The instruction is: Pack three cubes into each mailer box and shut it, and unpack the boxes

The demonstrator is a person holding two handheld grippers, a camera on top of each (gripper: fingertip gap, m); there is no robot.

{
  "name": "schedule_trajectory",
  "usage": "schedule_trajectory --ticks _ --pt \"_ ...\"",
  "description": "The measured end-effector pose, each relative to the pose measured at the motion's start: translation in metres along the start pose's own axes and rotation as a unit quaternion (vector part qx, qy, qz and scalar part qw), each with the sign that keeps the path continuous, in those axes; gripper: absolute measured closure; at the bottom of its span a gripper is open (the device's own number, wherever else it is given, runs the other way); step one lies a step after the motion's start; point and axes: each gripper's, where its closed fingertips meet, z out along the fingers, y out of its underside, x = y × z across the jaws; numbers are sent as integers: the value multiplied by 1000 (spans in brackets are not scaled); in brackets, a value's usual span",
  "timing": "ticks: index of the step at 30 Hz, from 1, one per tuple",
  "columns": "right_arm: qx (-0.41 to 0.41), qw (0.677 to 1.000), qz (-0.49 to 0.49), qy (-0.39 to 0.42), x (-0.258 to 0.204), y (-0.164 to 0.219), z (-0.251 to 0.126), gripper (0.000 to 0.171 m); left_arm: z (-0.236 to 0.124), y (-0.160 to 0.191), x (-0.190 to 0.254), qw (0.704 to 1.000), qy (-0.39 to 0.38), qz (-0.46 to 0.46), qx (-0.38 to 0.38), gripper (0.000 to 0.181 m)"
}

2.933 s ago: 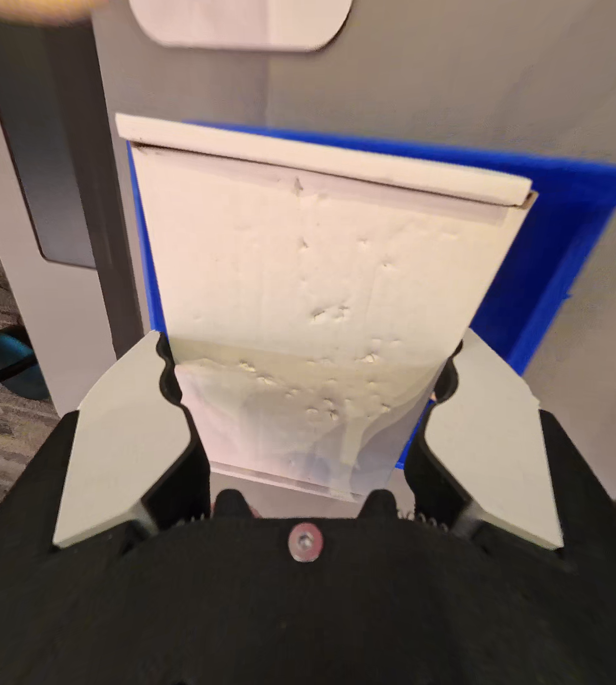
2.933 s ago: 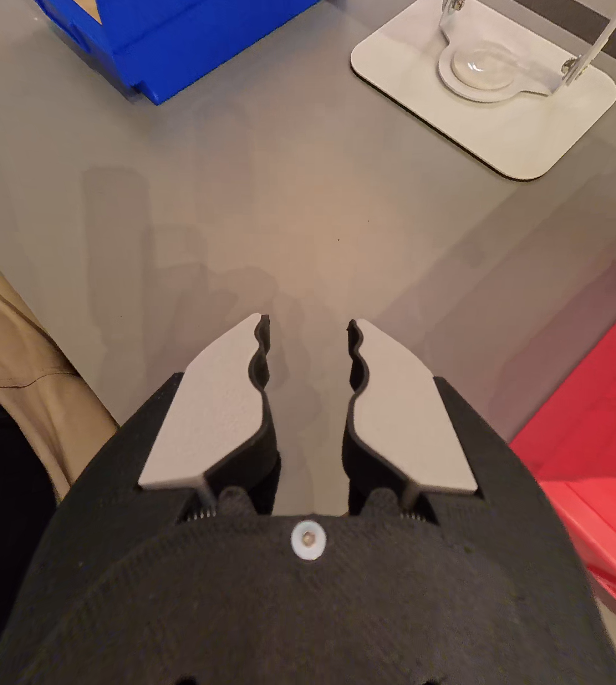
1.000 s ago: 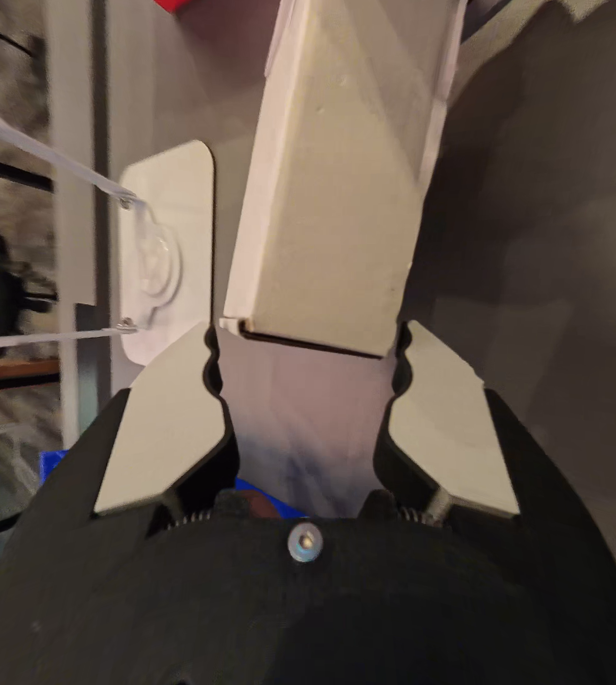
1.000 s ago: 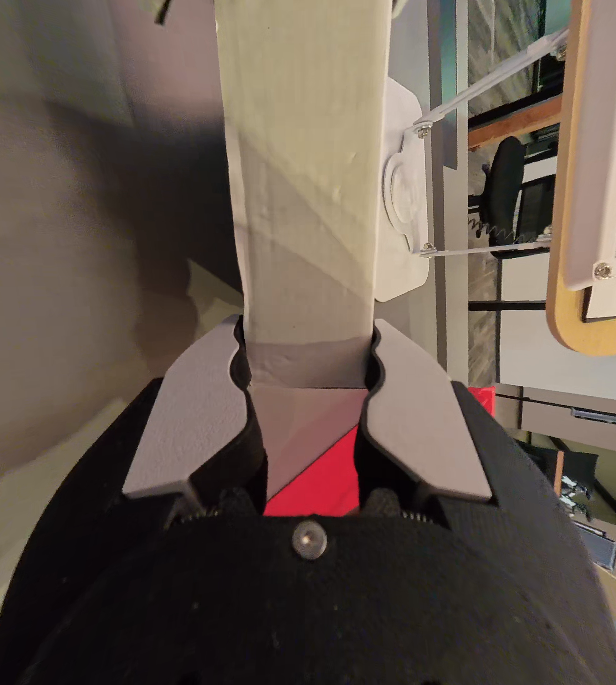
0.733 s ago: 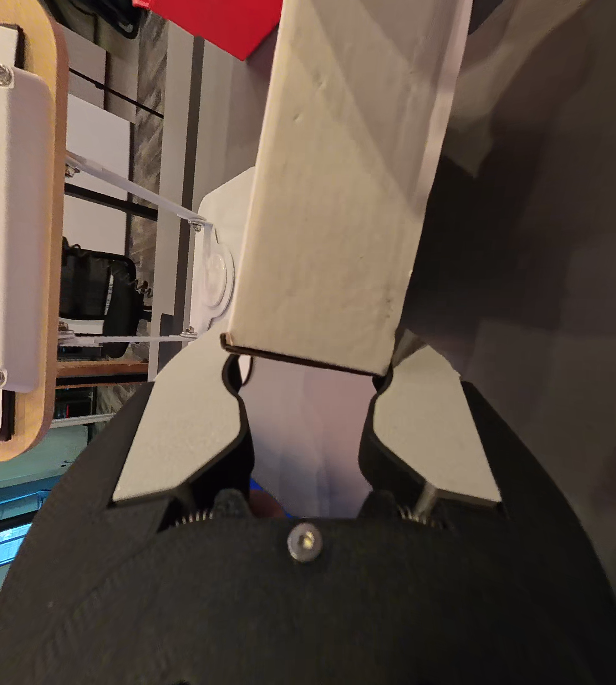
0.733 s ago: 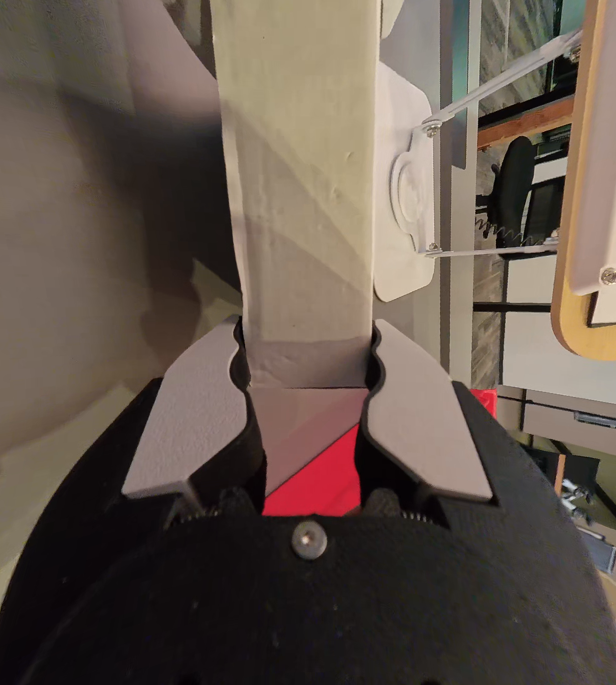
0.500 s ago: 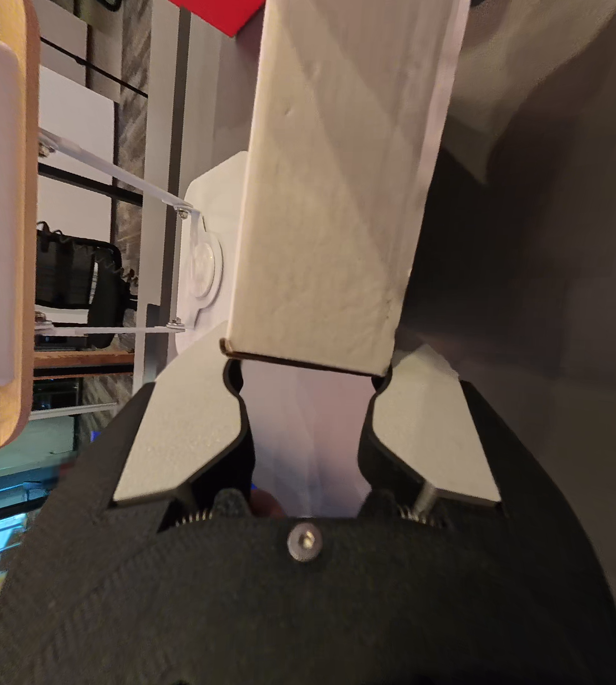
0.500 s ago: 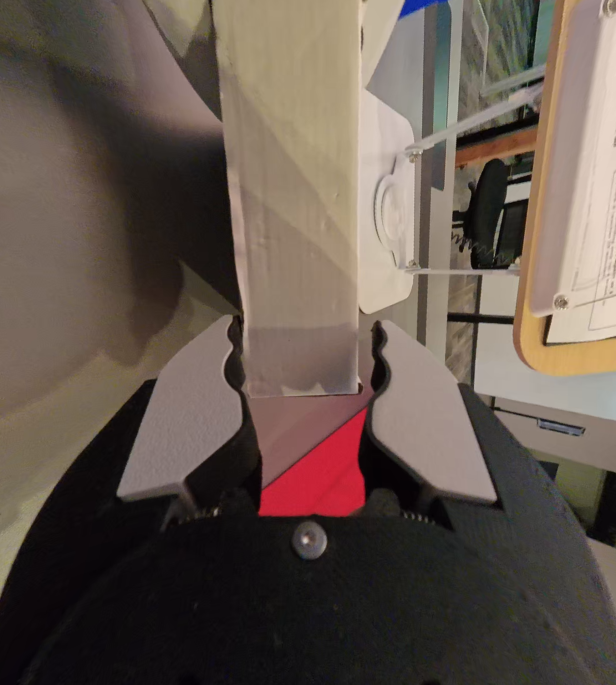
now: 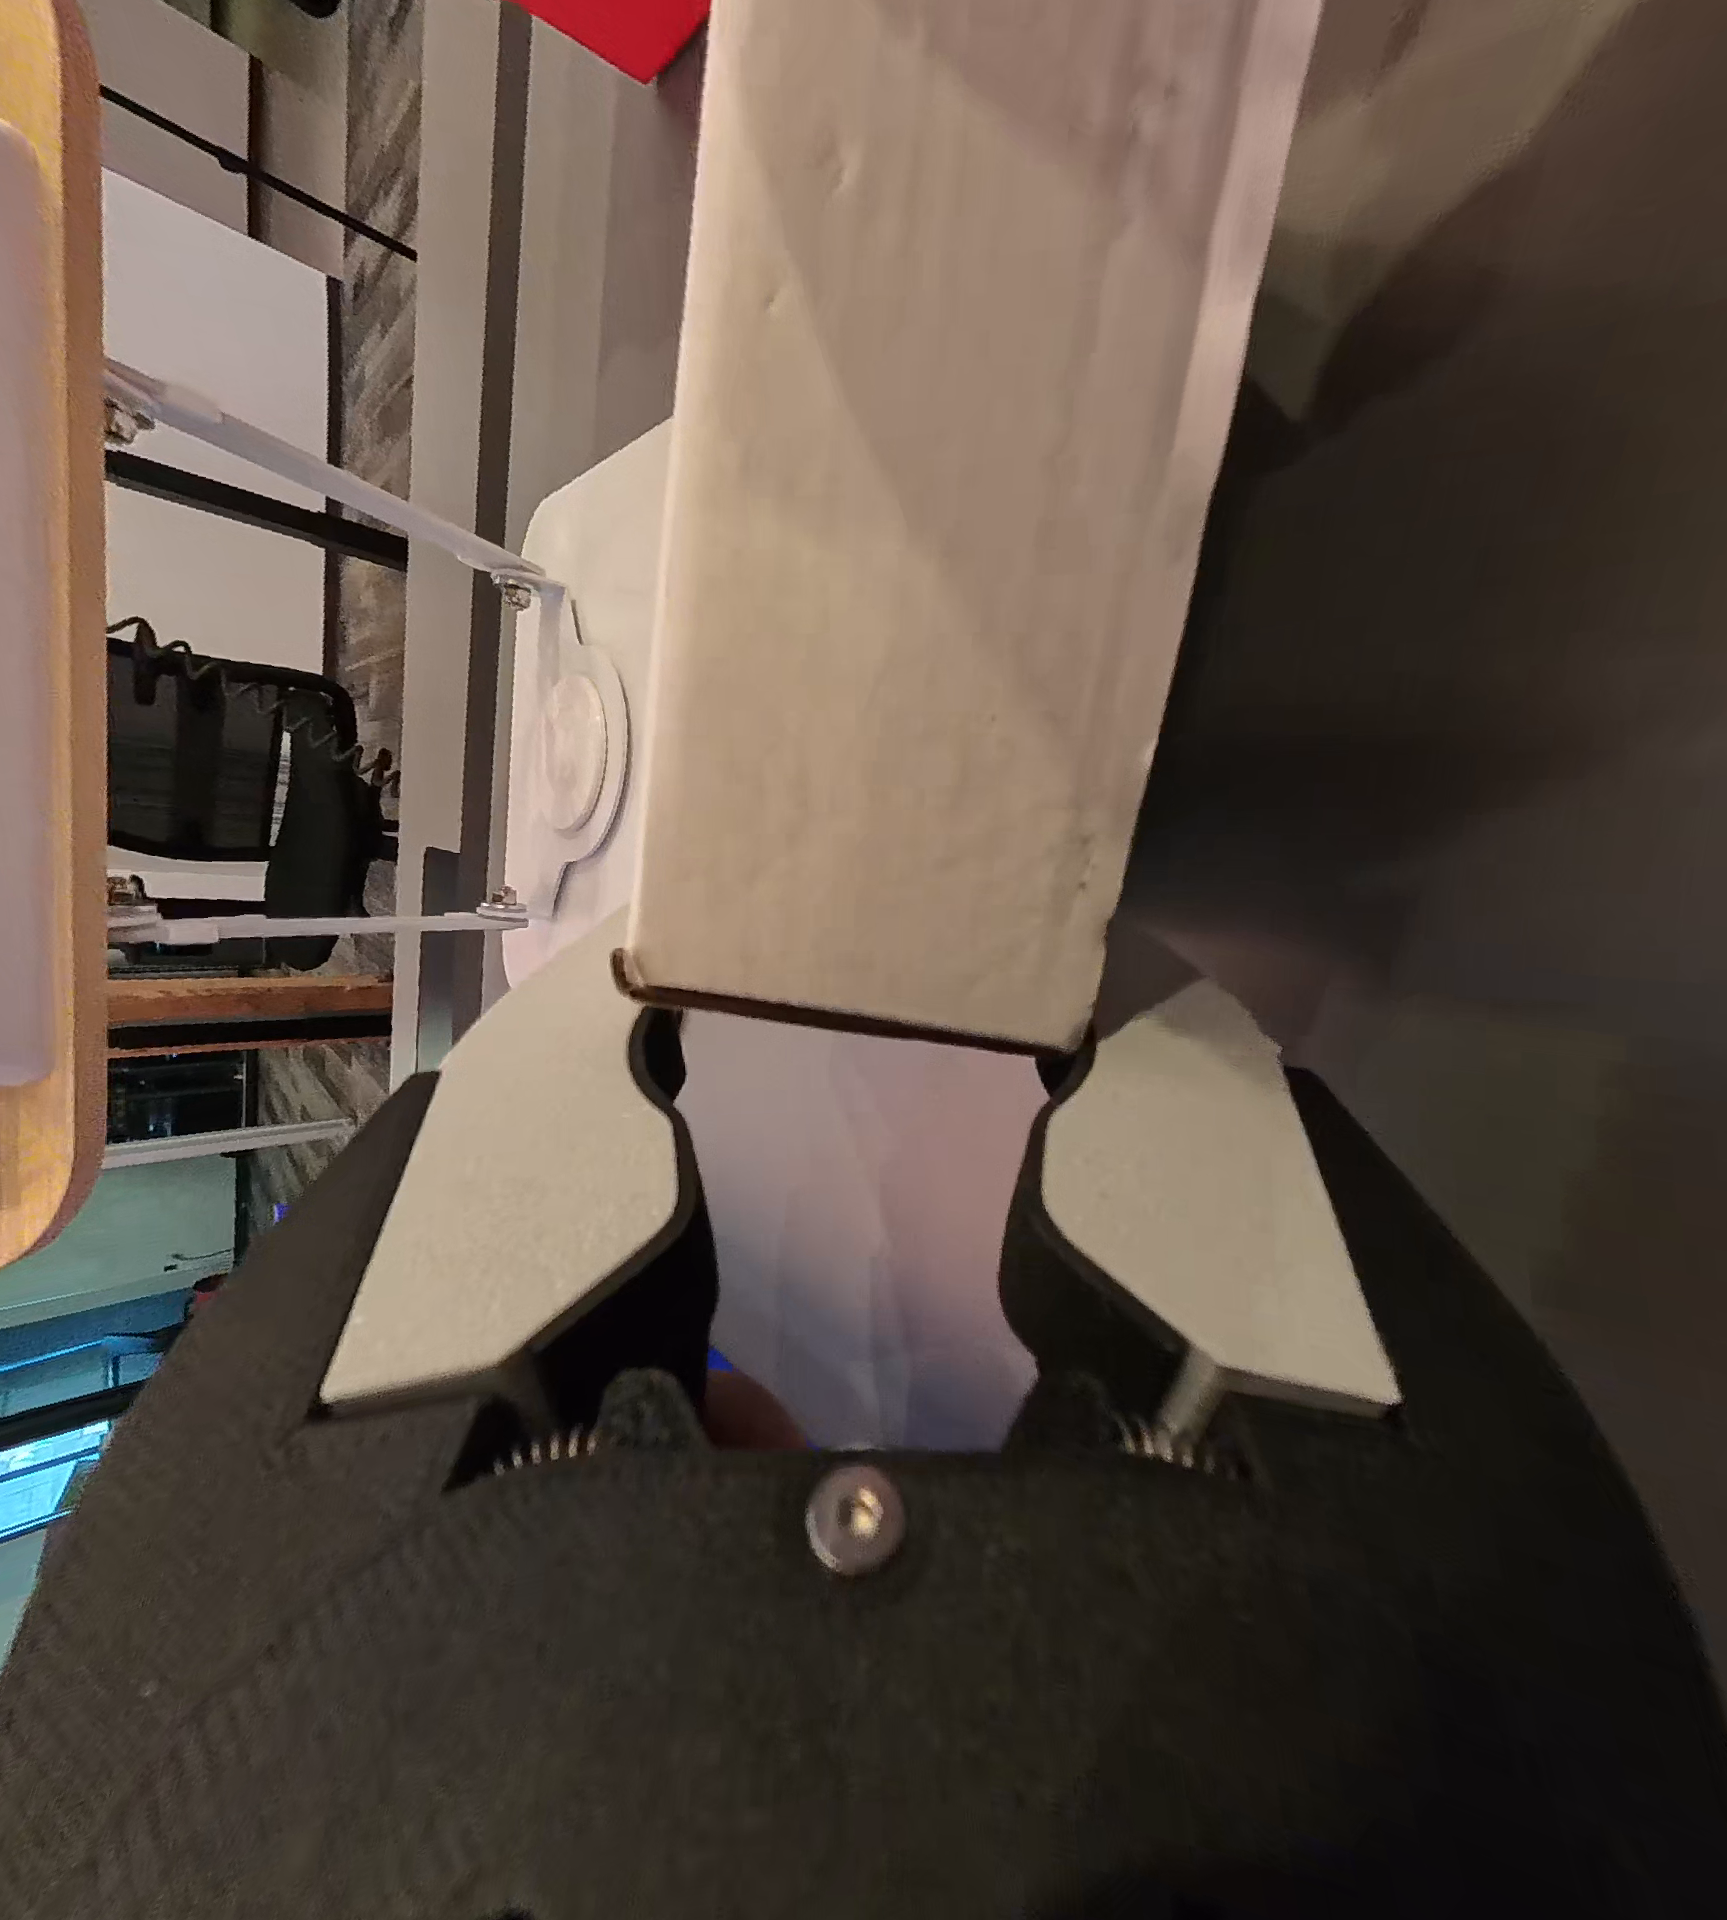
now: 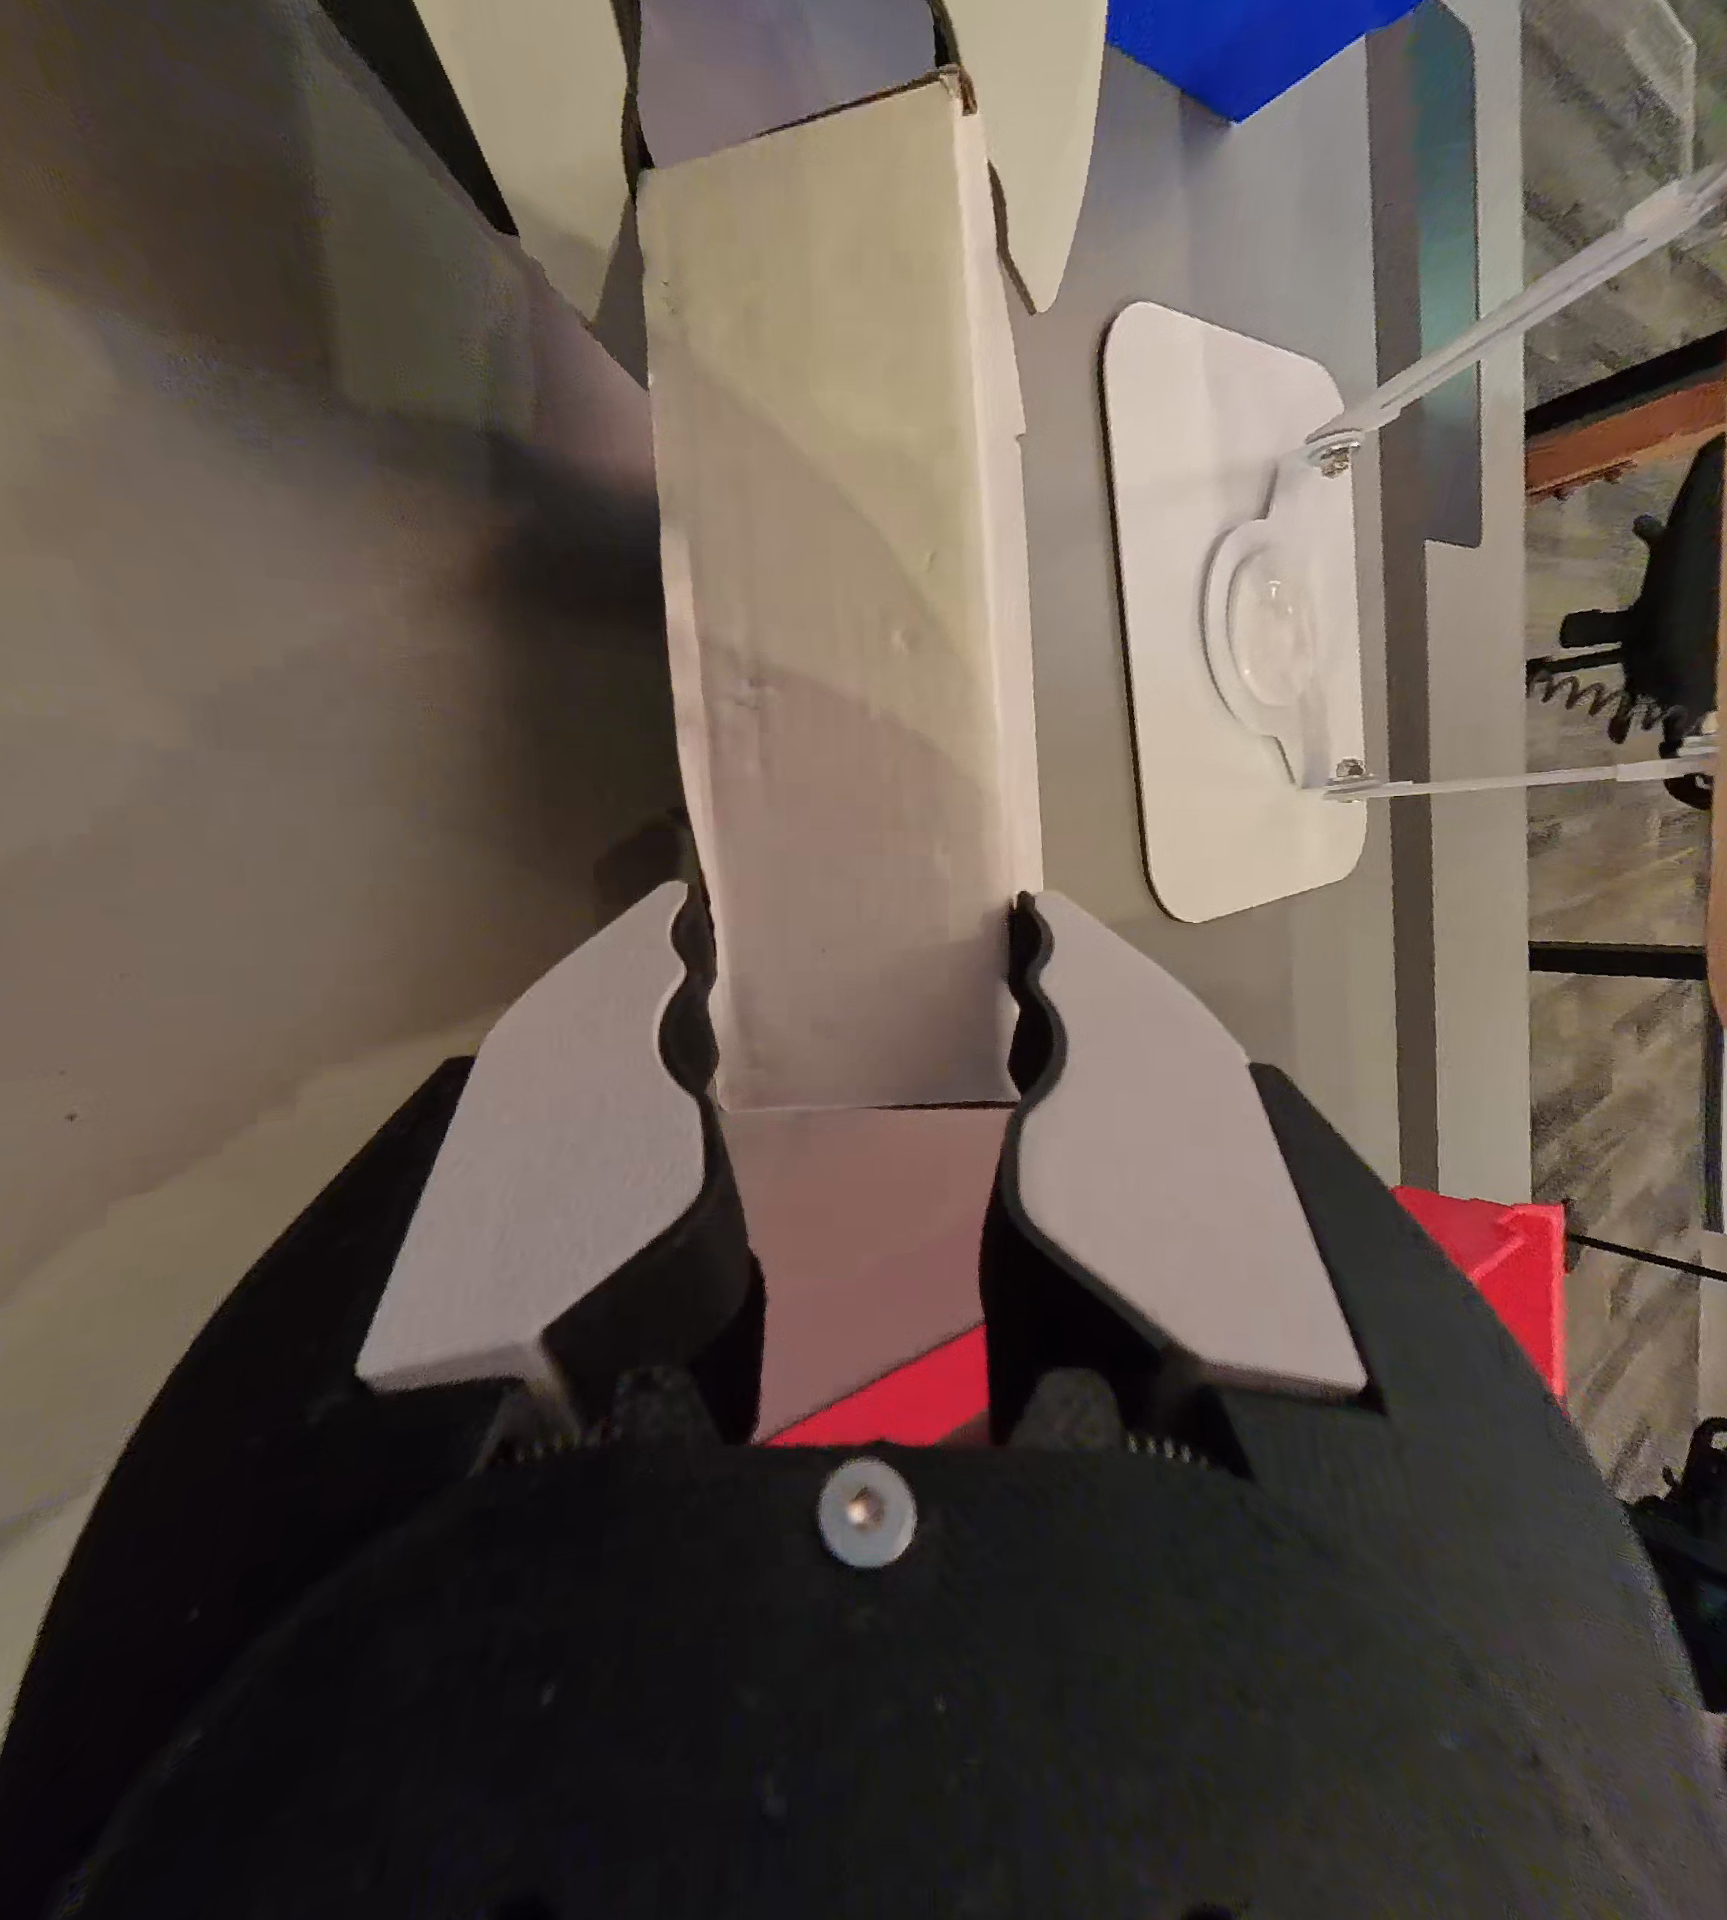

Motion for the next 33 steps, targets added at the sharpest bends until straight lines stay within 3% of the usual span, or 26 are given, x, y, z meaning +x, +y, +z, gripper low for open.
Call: schedule_trajectory --ticks 17,20,21,22,23,28,30,31,33 --pt "44 974 135 -176 7 -5 -8 117 1 -2 -2 1000 7 -10 8 116" --pt "84 964 162 -195 16 -15 -19 145 1 -2 1 1000 -1 2 8 116" --pt "70 974 133 -172 16 -12 -18 154 1 -3 0 1000 6 -13 6 116" --pt "26 985 98 -143 15 -1 -16 128 1 -2 -1 1000 11 -15 2 116" --pt "-1 990 67 -124 12 3 -16 118 1 -2 -1 1000 14 -10 -1 116" --pt "-8 998 -64 27 2 -16 -11 93 0 -4 0 999 41 -30 -9 116" --pt "-6 990 -103 94 5 -23 -3 98 -1 -5 1 998 45 -29 -11 116" --pt "-10 985 -121 123 8 -25 -2 108 -1 -5 1 998 45 -28 -12 116" --pt "-3 982 -133 134 6 -29 1 117 -1 -3 0 998 49 -35 -15 116"
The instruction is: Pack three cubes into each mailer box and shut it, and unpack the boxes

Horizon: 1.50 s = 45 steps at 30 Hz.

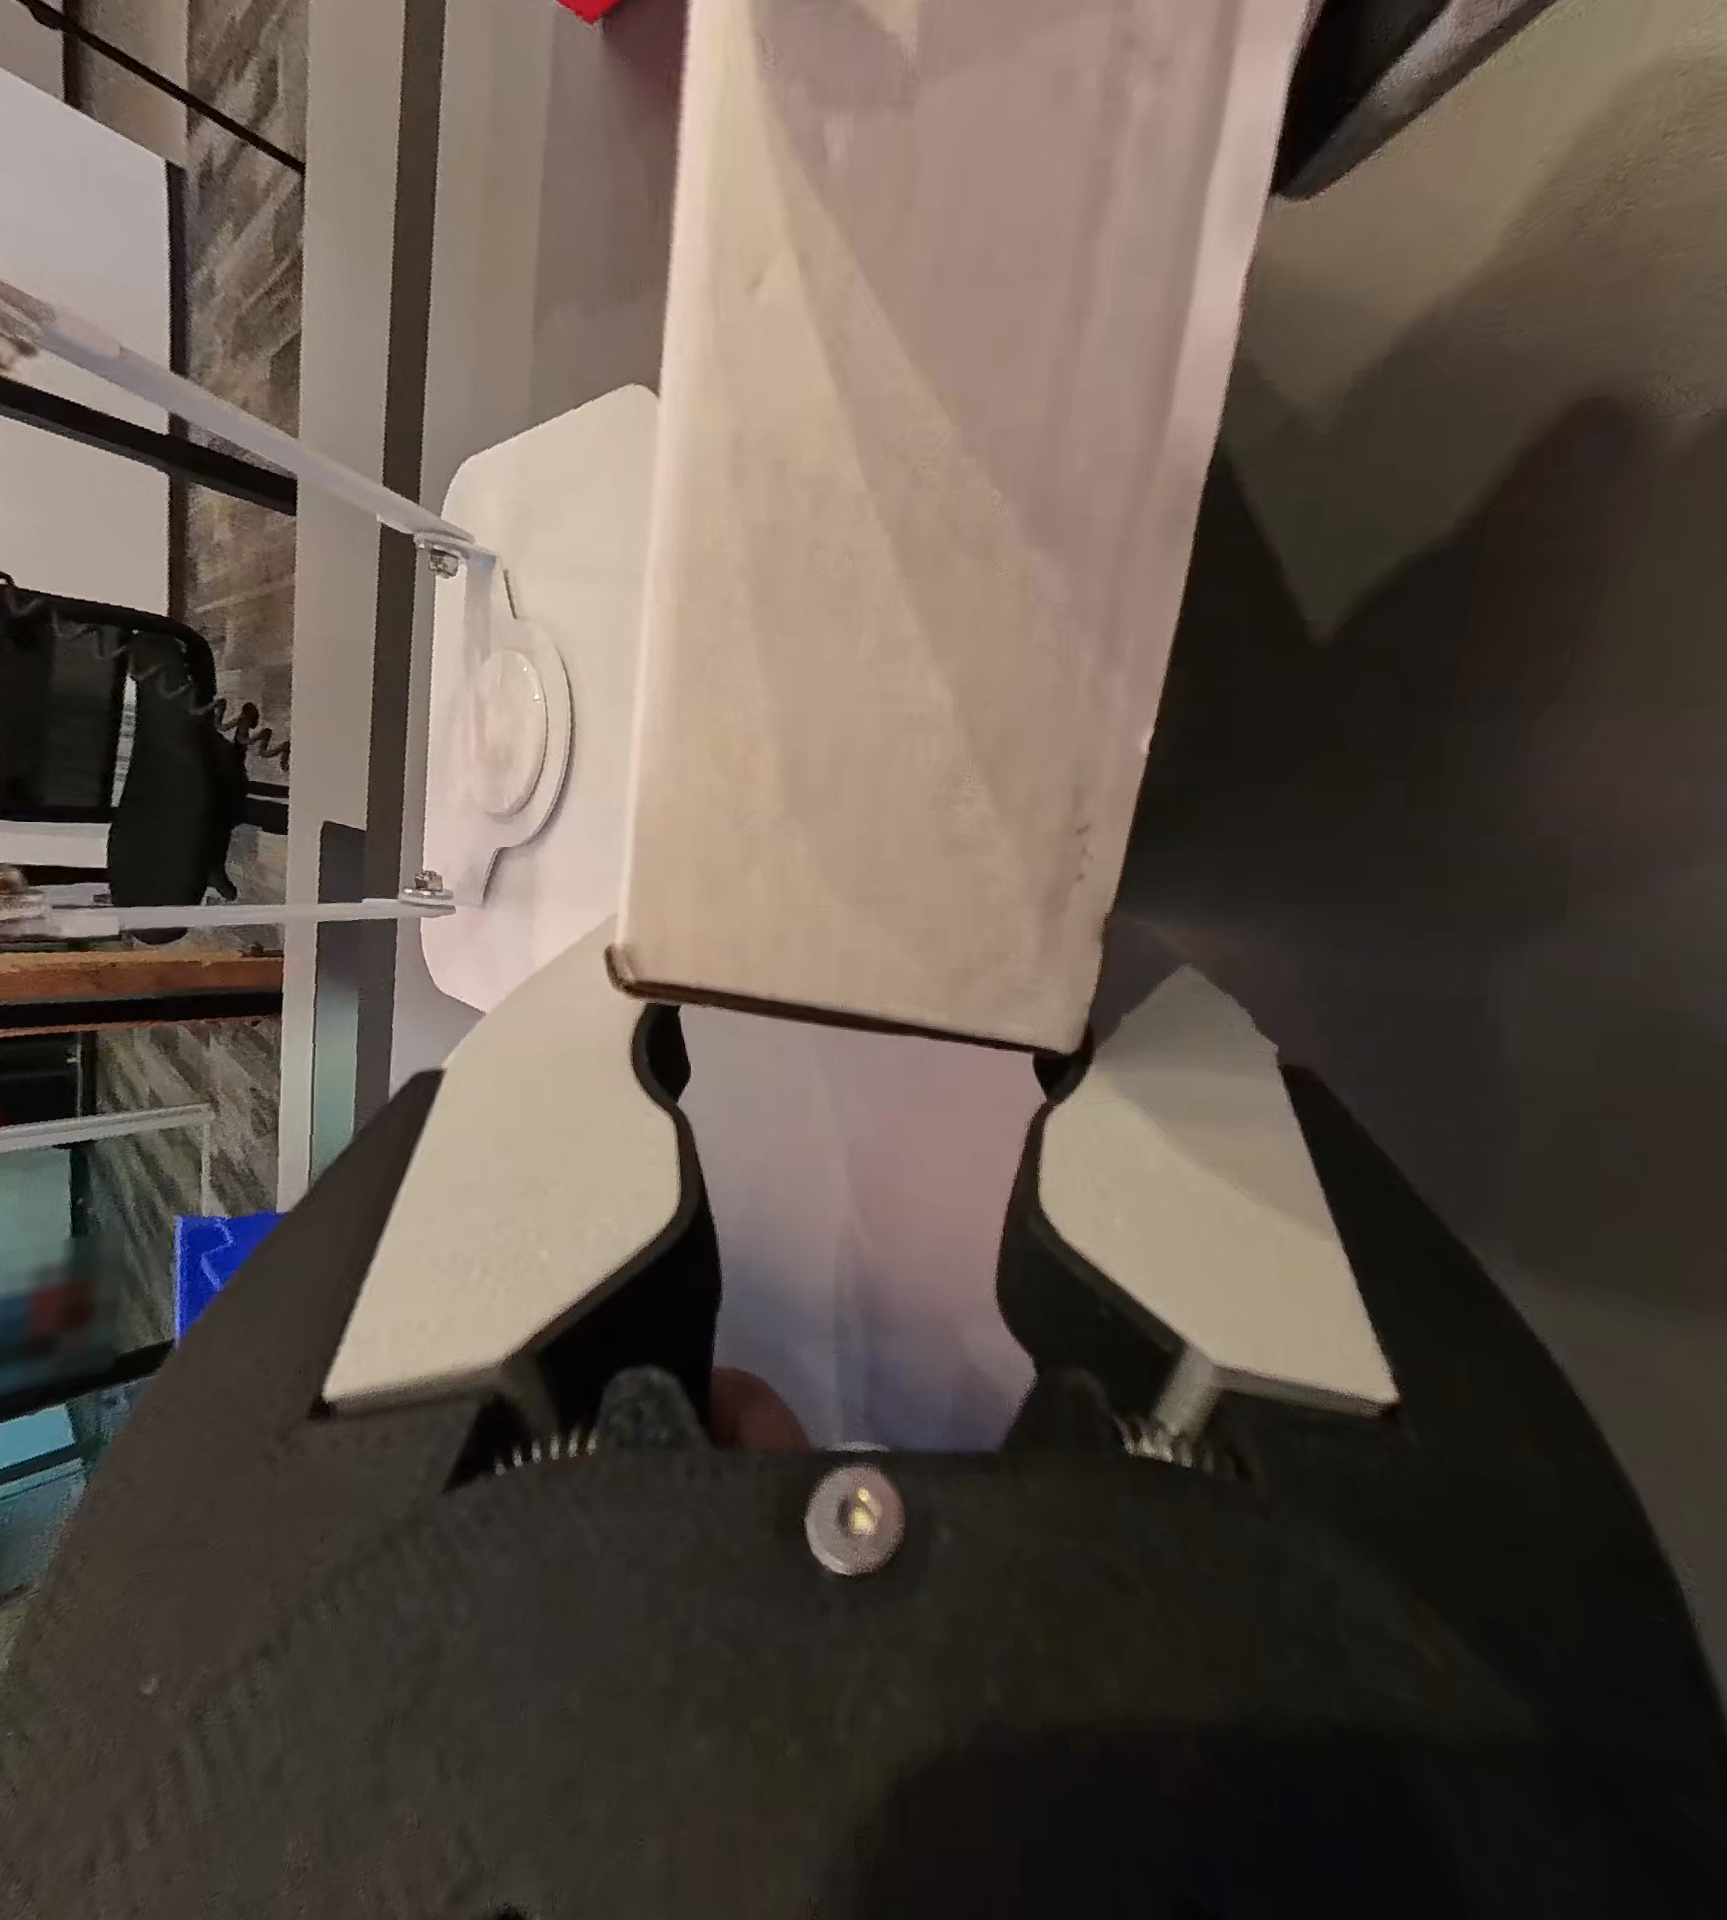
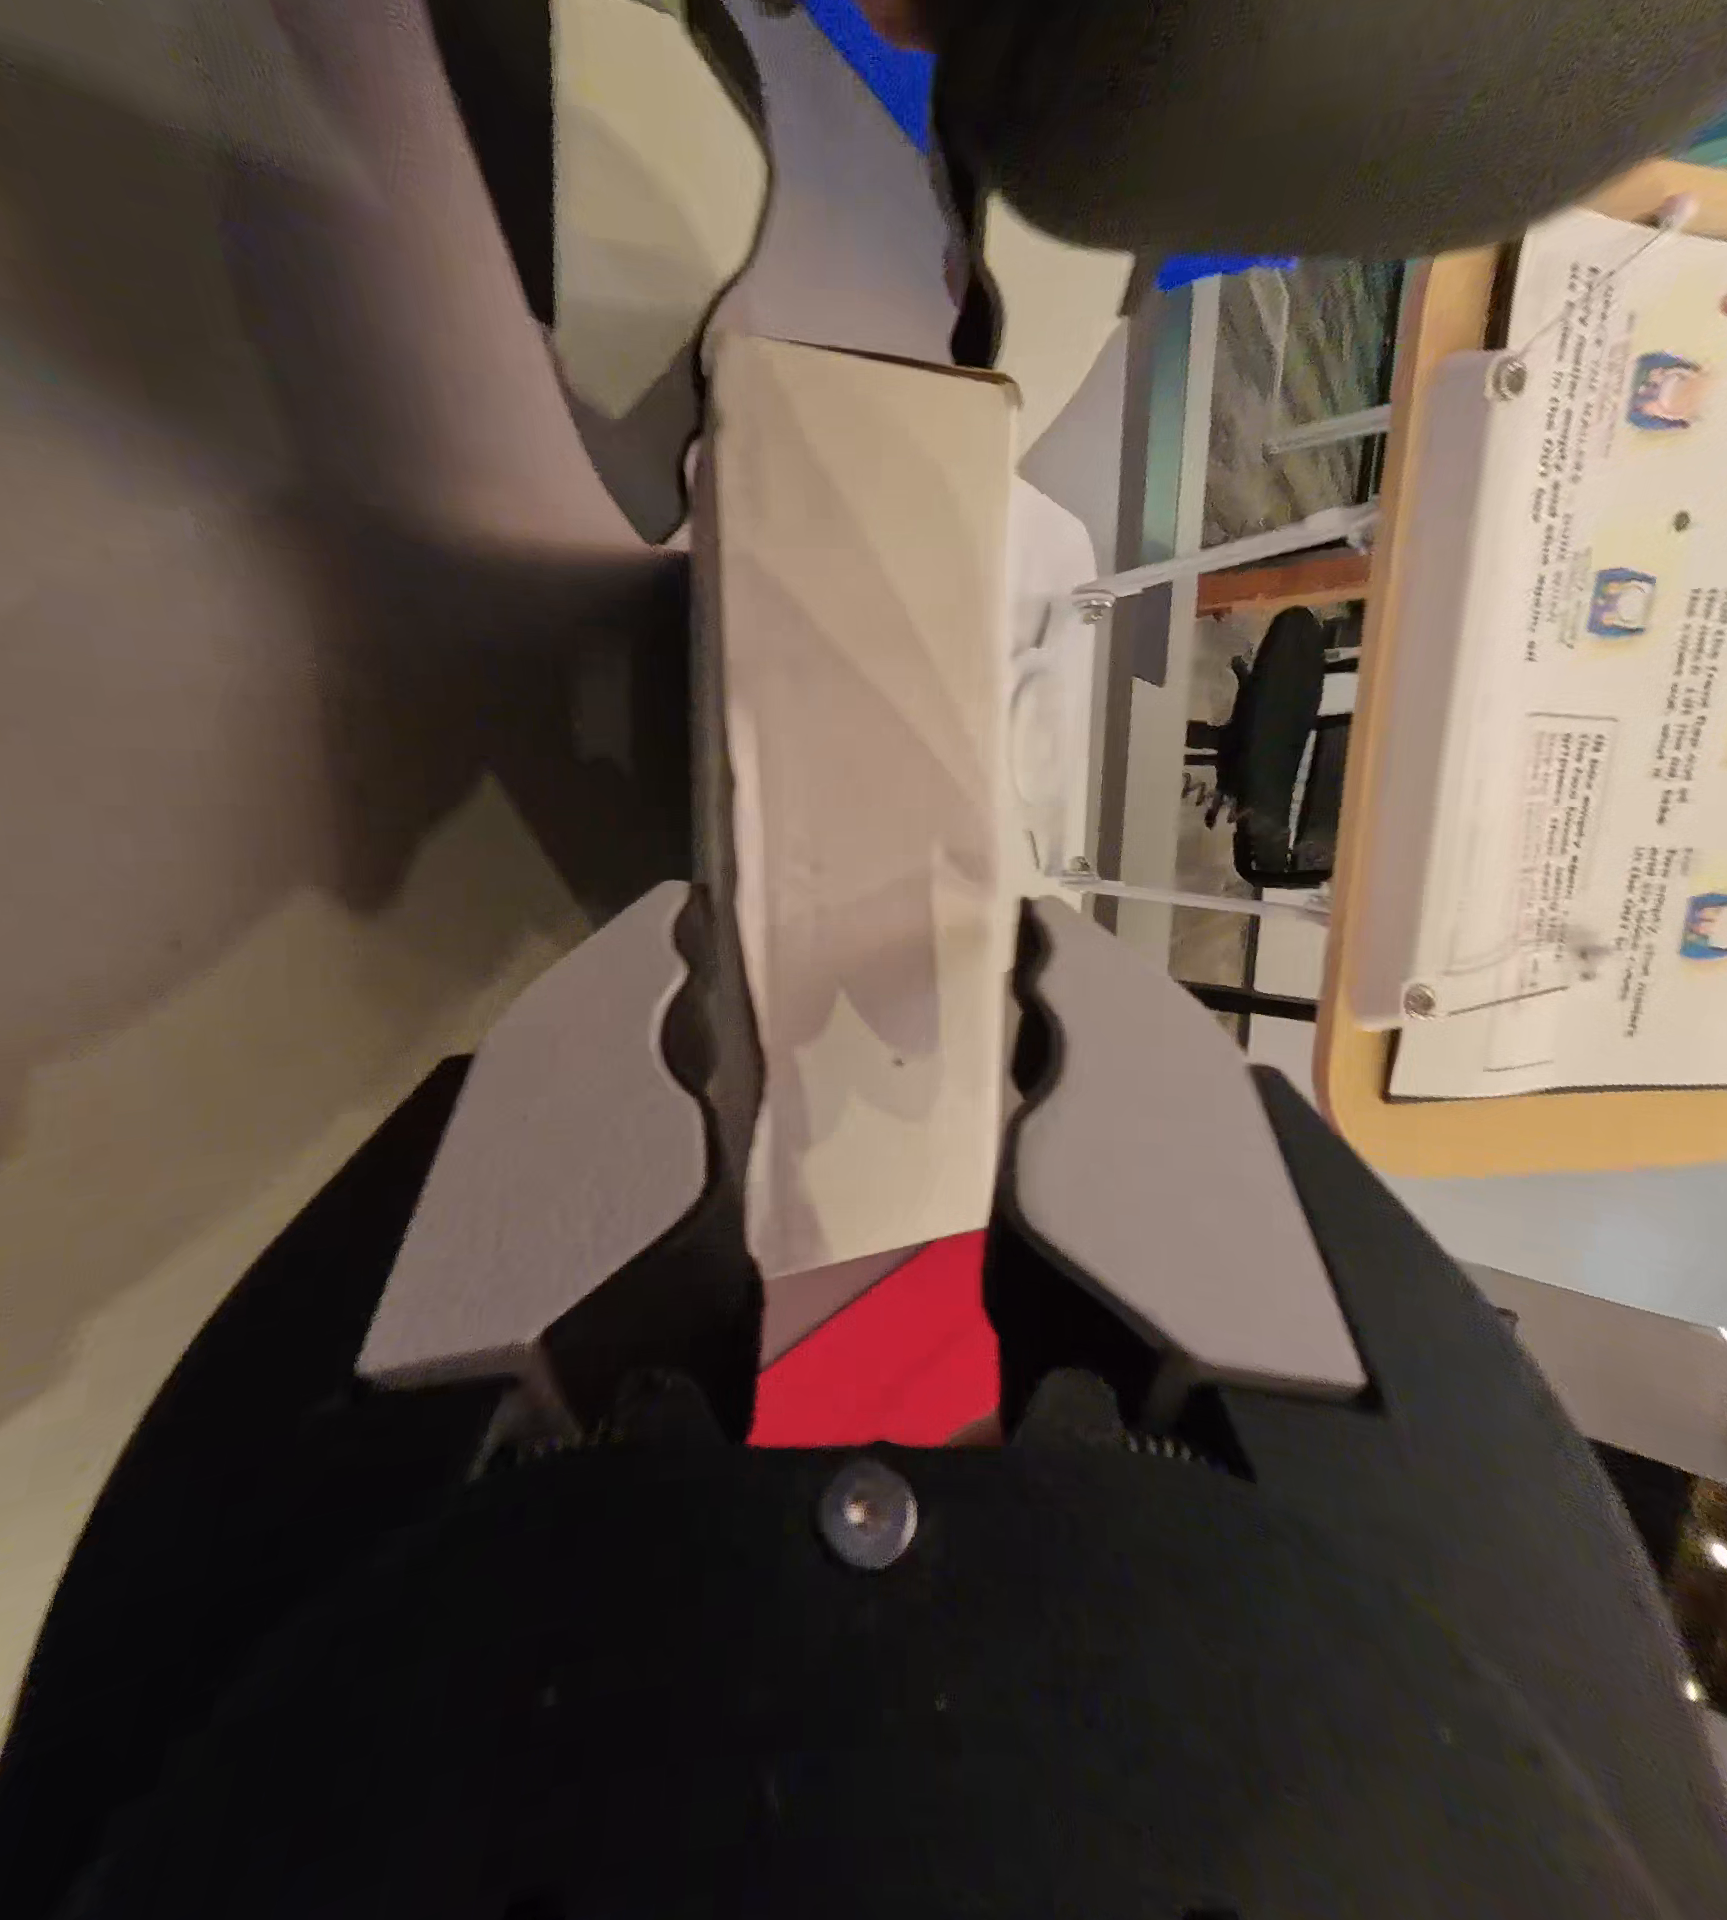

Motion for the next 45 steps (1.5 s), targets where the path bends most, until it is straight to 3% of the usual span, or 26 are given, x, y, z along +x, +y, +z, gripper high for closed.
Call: schedule_trajectory --ticks 1,5,6,7,17,33,36,45 --pt "7 1000 0 -5 -2 -1 0 126 0 0 0 1000 -1 6 3 116" --pt "22 999 29 -38 -4 -1 -3 131 0 -1 0 1000 -2 6 3 116" --pt "38 997 42 -51 -4 -4 -6 150 1 0 -1 1000 -4 4 -2 116" --pt "46 995 56 -61 -4 -6 -8 155 1 -1 -1 1000 1 -3 5 116" --pt "44 999 1 16 4 -11 -11 166 1 2 -2 1000 8 -25 5 116" --pt "119 972 200 -38 18 -14 -22 167 1 -1 -5 1000 -1 -7 -8 117" --pt "145 958 247 -17 41 -13 -32 170 2 2 -4 998 -27 52 -22 118" --pt "48 971 234 -2 84 13 -6 170 1 -4 3 995 -44 82 -28 117"
